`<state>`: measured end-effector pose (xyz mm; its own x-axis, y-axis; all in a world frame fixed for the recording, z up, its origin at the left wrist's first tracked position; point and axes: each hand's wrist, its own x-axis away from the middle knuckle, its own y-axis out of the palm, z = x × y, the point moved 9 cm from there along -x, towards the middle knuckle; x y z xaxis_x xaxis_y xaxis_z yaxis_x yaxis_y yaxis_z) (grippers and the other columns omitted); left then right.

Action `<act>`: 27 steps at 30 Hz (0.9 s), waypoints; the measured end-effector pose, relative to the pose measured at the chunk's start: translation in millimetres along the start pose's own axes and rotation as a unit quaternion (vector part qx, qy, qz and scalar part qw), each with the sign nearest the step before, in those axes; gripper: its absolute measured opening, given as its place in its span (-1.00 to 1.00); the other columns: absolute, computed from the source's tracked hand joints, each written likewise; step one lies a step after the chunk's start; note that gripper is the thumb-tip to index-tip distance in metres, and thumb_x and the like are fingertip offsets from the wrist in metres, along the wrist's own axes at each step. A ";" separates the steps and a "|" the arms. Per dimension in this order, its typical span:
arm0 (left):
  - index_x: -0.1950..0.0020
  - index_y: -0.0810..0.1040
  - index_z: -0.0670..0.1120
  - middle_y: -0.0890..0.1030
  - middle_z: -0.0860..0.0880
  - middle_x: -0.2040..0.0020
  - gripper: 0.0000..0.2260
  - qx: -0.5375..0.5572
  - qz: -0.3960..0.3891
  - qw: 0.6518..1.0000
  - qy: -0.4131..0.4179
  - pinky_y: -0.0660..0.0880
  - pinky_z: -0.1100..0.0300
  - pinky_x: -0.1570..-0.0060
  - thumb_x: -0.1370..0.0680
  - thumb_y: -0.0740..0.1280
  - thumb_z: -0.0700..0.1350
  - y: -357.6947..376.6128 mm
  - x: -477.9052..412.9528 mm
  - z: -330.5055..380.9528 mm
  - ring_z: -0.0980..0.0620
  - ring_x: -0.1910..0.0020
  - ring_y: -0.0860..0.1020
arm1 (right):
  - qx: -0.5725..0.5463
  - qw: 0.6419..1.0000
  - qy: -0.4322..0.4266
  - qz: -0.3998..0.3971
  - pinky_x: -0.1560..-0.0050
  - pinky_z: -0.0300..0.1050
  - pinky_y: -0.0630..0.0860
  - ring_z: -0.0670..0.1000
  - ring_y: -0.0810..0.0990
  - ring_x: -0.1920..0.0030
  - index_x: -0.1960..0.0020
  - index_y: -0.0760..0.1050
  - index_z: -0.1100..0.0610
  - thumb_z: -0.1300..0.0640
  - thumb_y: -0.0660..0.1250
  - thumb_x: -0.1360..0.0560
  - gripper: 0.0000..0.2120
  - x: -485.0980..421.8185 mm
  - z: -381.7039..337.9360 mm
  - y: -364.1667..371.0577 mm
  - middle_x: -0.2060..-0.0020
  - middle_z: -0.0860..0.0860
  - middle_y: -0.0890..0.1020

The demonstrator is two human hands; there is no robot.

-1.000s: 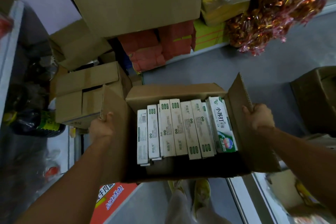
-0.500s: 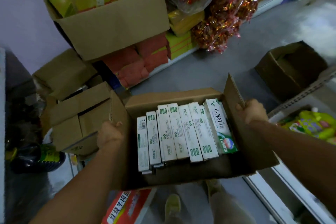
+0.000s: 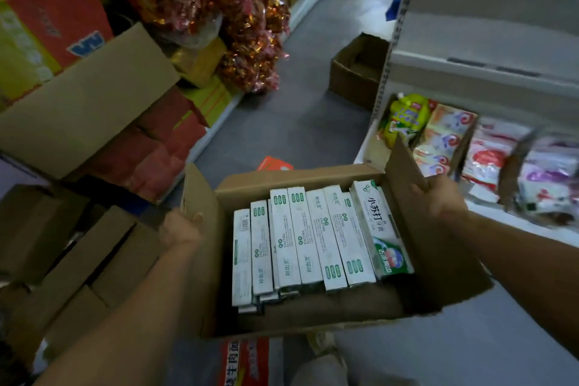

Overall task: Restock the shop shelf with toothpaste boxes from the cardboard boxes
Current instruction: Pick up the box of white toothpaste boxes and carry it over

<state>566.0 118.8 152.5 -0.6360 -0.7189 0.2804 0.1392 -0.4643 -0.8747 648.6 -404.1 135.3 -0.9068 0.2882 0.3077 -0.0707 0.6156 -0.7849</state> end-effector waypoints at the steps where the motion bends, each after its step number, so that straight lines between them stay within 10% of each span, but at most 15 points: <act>1: -0.25 0.49 -0.32 0.54 -0.33 -0.20 -0.62 -0.002 -0.010 1.000 0.017 0.42 -0.07 -0.17 -0.56 0.34 -0.07 8.4 10.0 8.9 -0.30 -0.20 0.50 | -0.003 1.000 0.013 0.005 0.21 -0.08 0.43 0.19 0.60 0.17 0.22 0.52 0.20 0.03 0.29 -0.52 -0.75 10.9 20.8 -10.8 0.23 0.22 0.61; 16: -0.11 0.57 -0.28 0.59 -0.33 -0.09 -0.64 -0.028 -0.123 0.959 0.254 0.47 -0.04 -0.06 -0.54 0.37 0.02 146.8 248.8 146.4 -0.33 -0.10 0.54 | -0.110 0.962 0.194 0.157 0.14 -0.05 0.50 0.18 0.62 0.17 0.08 0.62 0.23 0.11 0.30 -0.54 -0.80 202.9 342.2 -174.4 0.19 0.21 0.66; 27: -0.17 0.54 -0.24 0.57 -0.29 -0.15 -0.65 -0.100 -0.219 0.883 0.403 0.38 0.05 0.06 -0.54 0.37 0.01 290.9 495.5 282.4 -0.28 -0.16 0.52 | -0.180 0.865 0.379 0.276 0.30 -0.07 0.46 0.15 0.56 0.33 0.42 0.37 0.11 0.09 0.29 -0.49 -0.67 367.8 565.1 -264.2 0.43 0.08 0.53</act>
<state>505.7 -518.5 148.6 -0.9403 0.1464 0.3071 -0.3398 -0.4487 -0.8266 98.8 -875.2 152.0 -0.2182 0.9252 0.3105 0.5445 0.3794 -0.7480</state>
